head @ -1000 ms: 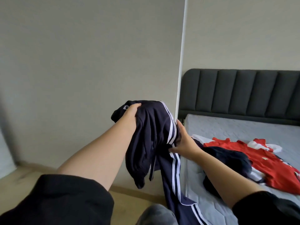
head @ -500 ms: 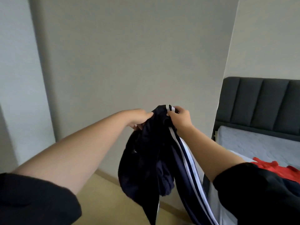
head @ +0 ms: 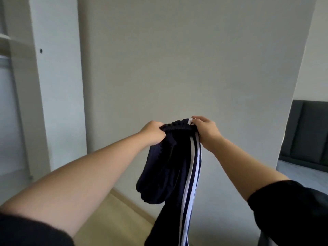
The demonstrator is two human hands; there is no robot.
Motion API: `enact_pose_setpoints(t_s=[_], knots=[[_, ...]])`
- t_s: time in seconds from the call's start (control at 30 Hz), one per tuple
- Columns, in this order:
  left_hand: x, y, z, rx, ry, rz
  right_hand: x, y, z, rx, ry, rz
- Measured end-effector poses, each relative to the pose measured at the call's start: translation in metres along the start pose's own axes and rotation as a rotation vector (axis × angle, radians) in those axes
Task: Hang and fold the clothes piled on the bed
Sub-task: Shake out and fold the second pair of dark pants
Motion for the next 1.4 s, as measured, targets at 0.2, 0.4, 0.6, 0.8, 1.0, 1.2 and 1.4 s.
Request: enact_pose_setpoints(t_s=[0.2,0.4,0.6,0.8,1.0,1.2,1.4], knots=[[-0.036,0.016,-0.030,0.080,-0.090,-0.005,0.002,-0.025,-0.028,0.079,-0.478,-0.013],[-0.089,0.014,-0.008,0.297,0.049,0.098,0.043,-0.059,-0.044,0.020,-0.693,-0.243],[-0.115,0.012,0.003,0.262,0.076,0.199,0.048,-0.077,-0.045,0.031,-0.834,-0.162],[-0.125,0.011,0.003,0.268,0.113,0.227,0.046,-0.088,-0.044,0.074,-0.736,-0.077],[-0.128,0.013,0.012,0.314,0.093,0.235,0.050,-0.091,-0.044,-0.032,-0.917,-0.145],[-0.133,0.021,0.019,0.333,0.295,0.355,0.064,-0.084,-0.077,-0.383,-0.837,-0.291],[-0.107,0.029,0.015,0.259,0.653,0.377,0.069,-0.078,-0.112,-0.529,-0.775,-0.316]])
Point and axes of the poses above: each hand's wrist, its own y-axis towards the middle knuckle, its own z-axis out of the palm, x = y × z, the point moved 6 cm from there along y, towards the middle knuckle, and after that the axes turned 14 degrees about z, right-handed, at the moved point
